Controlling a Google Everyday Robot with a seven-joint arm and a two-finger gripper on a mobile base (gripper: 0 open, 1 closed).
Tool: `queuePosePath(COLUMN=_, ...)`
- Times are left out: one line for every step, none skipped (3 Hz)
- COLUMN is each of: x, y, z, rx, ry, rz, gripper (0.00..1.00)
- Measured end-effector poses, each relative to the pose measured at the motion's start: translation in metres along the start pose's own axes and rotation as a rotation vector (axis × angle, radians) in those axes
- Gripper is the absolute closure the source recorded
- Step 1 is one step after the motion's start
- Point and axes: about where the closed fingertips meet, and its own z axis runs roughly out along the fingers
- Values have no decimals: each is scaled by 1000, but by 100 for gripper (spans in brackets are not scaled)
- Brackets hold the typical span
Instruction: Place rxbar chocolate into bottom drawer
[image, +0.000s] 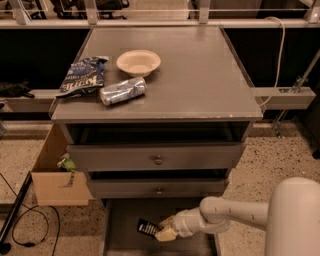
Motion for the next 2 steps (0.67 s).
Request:
queuePosePath(x=15, y=-3, z=21, rx=5, ry=1, rz=12, gripper=100)
queuePosePath(x=31, y=-14, z=37, rx=6, ry=-12, rz=18, gripper=100)
